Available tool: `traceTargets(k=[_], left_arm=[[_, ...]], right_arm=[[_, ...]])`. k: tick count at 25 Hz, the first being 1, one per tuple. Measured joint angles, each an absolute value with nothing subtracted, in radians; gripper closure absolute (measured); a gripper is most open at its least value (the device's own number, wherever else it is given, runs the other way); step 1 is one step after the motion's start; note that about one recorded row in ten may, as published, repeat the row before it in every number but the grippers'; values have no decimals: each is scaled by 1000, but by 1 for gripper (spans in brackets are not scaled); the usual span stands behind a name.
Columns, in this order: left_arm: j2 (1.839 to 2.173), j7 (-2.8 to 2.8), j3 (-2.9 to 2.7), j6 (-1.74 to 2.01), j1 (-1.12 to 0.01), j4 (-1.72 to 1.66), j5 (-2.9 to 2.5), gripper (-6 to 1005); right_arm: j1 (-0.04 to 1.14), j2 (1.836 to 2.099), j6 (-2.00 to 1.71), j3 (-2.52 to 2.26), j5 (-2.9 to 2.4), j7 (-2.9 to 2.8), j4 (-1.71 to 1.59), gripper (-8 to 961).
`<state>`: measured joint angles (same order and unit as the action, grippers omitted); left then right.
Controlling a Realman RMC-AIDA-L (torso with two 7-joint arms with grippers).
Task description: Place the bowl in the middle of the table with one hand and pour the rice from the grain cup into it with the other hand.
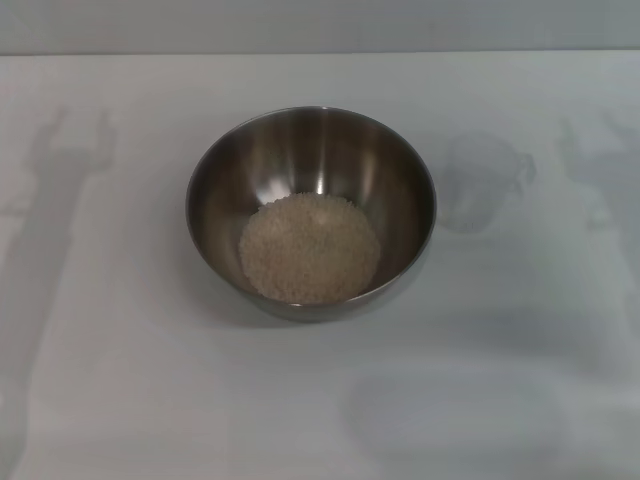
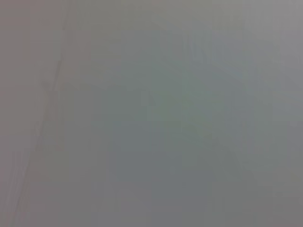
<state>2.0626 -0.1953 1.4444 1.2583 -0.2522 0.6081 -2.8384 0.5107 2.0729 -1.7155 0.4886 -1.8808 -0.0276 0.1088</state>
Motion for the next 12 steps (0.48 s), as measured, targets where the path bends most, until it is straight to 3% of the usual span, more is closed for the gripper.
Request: traceTargets(k=[3, 9, 12], left_arm=[[2062, -237, 1453, 1262, -248, 600, -2840, 565], [2067, -192, 1455, 1266, -244, 597, -2836, 369], [2068, -182, 1456, 1292, -247, 579, -2832, 193]], right_arm=[[530, 2072, -1709, 506, -1881, -43, 93, 440], [569, 2073, -1682, 551, -1874, -53, 82, 389], [586, 2073, -1661, 578, -1873, -52, 81, 381]])
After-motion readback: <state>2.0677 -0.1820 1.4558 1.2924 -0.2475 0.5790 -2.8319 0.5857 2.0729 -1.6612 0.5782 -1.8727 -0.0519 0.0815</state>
